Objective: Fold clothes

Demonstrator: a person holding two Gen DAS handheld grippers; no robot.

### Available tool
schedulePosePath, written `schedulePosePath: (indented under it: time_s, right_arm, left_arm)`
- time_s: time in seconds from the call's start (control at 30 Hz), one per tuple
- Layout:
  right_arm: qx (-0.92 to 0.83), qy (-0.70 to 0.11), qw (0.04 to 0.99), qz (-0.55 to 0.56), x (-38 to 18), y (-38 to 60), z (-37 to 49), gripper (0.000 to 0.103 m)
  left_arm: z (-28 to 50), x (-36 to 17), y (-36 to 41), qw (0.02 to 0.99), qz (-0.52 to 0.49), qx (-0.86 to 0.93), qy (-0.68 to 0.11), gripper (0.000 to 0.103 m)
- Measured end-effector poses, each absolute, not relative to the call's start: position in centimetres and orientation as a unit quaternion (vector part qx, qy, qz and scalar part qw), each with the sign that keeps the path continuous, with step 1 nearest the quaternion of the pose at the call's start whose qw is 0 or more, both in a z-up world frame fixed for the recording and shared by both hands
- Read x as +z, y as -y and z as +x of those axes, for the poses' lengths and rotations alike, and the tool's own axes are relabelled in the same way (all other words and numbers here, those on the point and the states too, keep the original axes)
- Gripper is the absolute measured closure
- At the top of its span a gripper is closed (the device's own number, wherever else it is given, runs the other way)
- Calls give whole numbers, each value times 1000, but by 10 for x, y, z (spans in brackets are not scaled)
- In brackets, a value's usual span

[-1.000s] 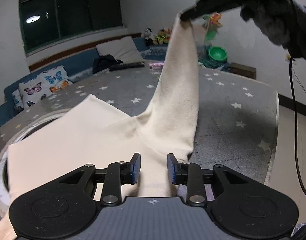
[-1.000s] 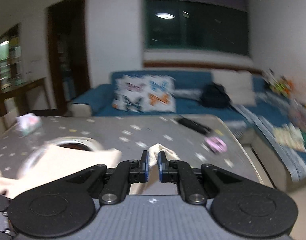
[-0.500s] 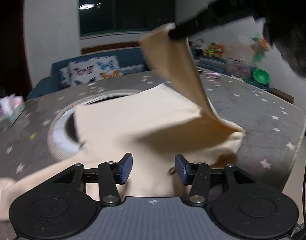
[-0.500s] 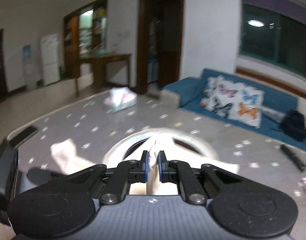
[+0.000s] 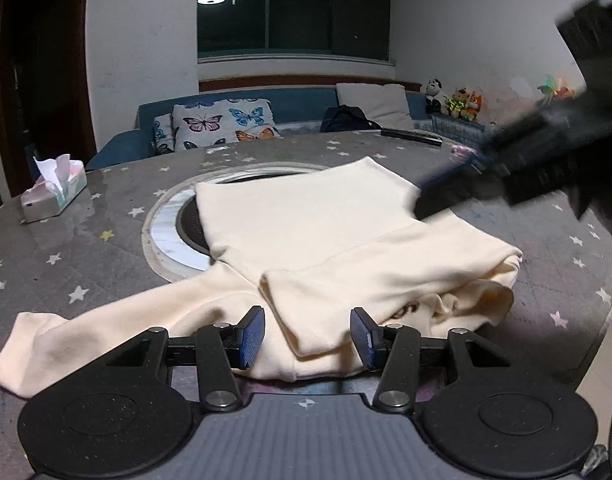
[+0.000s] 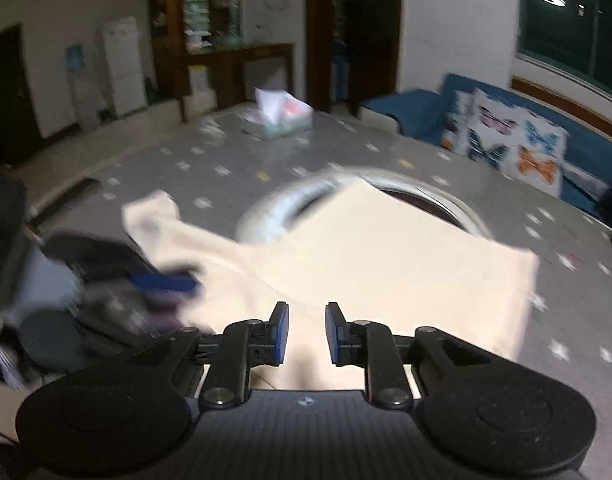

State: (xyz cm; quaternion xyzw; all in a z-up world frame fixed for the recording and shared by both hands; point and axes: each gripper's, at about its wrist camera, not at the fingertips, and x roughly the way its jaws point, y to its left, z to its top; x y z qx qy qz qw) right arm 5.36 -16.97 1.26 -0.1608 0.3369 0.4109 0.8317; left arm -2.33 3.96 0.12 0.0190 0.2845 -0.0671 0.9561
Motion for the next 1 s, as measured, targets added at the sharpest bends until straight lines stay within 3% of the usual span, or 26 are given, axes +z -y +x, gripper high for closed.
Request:
schedulePosePath:
  time_s: [0.3, 0.57, 0.8, 0.87, 1.0]
  right_arm:
    - [333, -401, 837, -170, -30, 231, 69, 85]
    - [335, -358, 860, -141, -18, 227, 100, 85]
    - [305, -370, 867, -138, -37, 231, 122, 89]
    - [300, -373, 867, -139, -37, 235, 122, 84]
    - [297, -363, 872, -143, -32, 235, 117, 83]
  left_arm:
    - [-6, 6, -34, 957, 20, -68, -282, 66]
    - [18, 3, -24, 953, 31, -81, -290, 67]
    - [31, -8, -25, 948, 36, -71, -308, 72]
    - [31, -10, -29, 948, 28, -71, -309, 72]
    - [20, -5, -41, 951, 14, -57, -305, 71]
